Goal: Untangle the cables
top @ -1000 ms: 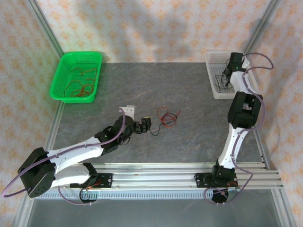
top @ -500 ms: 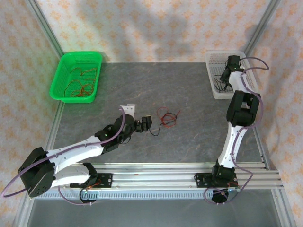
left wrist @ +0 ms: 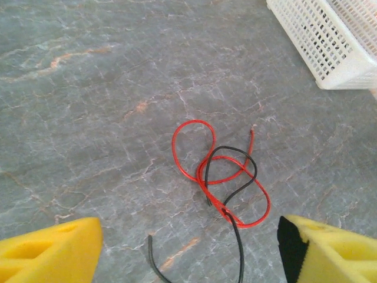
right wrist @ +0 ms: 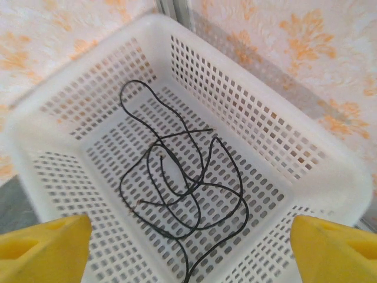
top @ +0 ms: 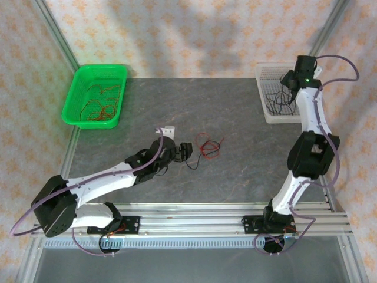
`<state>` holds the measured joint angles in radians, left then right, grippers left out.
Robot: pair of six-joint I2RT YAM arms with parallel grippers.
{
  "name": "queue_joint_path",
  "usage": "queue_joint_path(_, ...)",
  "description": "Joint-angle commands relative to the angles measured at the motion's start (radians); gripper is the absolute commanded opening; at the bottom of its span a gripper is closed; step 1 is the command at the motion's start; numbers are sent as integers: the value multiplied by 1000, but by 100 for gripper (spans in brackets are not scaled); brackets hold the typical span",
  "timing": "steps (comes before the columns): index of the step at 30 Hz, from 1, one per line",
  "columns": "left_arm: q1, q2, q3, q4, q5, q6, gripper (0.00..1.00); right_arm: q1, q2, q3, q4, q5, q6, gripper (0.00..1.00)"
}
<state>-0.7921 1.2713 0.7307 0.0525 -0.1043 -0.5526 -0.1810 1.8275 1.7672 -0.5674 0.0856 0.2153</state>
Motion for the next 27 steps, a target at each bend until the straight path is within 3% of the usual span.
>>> queue_joint_path(1,-10,47,71,-52,37,20,74,29,-123,-118,24,-3,15,84)
queue_joint_path(5,-6,149,168,-107,36,60,69,70,-266,-271,42,-53,21,80)
queue_joint_path(10,31,353,336,-196,56,113,53,132,-451,-482,73,-121,38,75)
queue_joint_path(19,95,662,577,-333,130,208,53,167,-706,-732,64,-188,74,72)
queue_joint_path(27,110,784,653,-323,112,248,52,169,-821,-875,64,-230,109,69)
